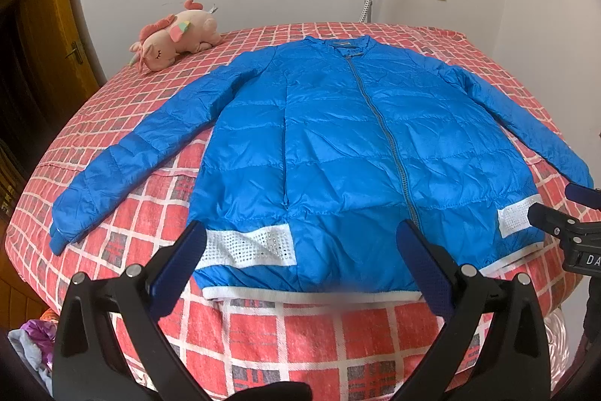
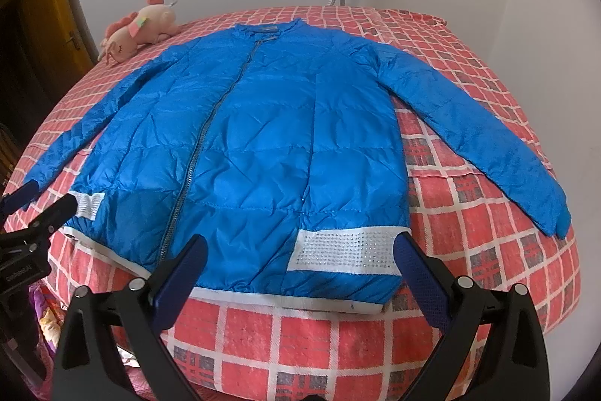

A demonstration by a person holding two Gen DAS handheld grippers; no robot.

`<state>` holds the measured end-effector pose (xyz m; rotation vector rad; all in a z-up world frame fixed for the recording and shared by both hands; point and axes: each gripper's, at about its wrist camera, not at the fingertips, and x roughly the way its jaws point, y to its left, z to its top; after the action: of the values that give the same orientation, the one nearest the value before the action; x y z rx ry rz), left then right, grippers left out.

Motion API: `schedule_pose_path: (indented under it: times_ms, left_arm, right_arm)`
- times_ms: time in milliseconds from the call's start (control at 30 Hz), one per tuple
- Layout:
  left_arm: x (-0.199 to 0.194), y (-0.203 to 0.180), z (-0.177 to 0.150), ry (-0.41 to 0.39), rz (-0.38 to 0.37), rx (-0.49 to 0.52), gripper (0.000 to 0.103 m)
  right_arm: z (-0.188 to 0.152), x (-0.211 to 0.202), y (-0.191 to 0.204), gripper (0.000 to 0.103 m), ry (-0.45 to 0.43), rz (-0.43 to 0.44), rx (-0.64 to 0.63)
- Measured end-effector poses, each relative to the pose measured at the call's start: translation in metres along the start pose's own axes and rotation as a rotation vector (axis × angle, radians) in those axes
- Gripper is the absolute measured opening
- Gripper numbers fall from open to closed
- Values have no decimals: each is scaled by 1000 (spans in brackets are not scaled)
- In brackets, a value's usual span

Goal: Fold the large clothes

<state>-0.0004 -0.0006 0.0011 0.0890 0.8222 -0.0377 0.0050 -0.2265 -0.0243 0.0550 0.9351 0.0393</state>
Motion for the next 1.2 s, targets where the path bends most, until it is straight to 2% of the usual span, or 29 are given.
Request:
schedule_pose_path:
  times_ms: [1200]
  left_arm:
    - [4,10,2,3,1,-1,100]
  right_arm:
    - [2,3,0,99,1,1,2]
